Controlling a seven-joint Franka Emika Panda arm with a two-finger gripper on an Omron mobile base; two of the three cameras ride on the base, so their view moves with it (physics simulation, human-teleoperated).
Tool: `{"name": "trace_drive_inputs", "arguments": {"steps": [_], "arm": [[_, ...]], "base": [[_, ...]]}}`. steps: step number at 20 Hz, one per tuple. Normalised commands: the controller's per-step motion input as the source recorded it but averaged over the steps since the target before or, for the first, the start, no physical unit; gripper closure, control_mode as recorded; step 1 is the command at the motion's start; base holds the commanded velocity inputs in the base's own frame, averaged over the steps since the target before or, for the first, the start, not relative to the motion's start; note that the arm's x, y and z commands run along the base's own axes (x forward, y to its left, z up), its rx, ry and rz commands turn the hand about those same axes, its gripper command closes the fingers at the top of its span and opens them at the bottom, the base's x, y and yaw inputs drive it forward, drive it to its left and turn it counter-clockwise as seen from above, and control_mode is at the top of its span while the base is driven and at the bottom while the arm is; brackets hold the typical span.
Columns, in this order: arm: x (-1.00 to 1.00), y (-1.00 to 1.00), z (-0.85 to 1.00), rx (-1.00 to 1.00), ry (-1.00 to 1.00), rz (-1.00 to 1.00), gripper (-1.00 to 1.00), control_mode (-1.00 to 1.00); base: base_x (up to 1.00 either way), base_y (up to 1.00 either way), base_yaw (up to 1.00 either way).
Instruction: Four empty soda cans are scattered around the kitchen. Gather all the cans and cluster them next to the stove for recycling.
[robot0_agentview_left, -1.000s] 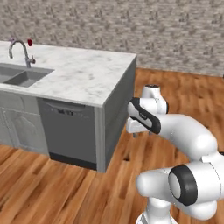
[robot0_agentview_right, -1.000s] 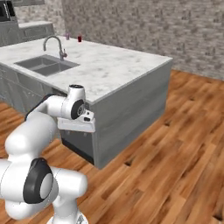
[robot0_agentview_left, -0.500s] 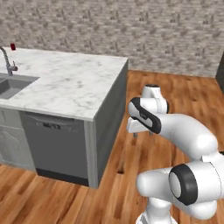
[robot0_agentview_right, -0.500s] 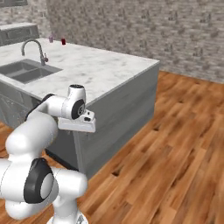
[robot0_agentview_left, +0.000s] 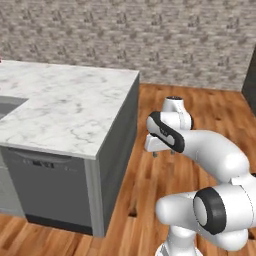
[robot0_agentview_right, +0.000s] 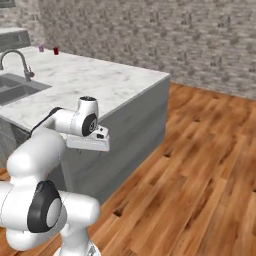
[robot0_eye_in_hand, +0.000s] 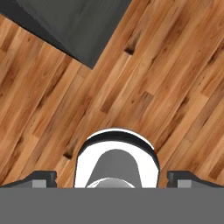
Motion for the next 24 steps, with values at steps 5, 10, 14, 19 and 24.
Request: {"name": "trace_drive_inputs", "arguments": {"steps": [5, 10, 14, 19, 24], "arm": [[0.00, 0.00, 0.00, 0.00, 0.00, 0.00, -1.00, 1.00], [0.00, 0.00, 0.00, 0.00, 0.00, 0.00, -1.00, 1.00], [0.00, 0.00, 0.00, 0.00, 0.00, 0.00, -1.00, 1.00], [0.00, 0.00, 0.00, 0.00, 0.00, 0.00, -1.00, 1.00], [0.00, 0.00, 0.00, 0.00, 0.00, 0.00, -1.00, 1.00]], "base": [[0.71, 0.00, -0.10], [0.64, -0.01, -0.09], [0.65, 0.00, -0.08], [0.71, 0.00, -0.08], [0.71, 0.00, -0.08]]}}
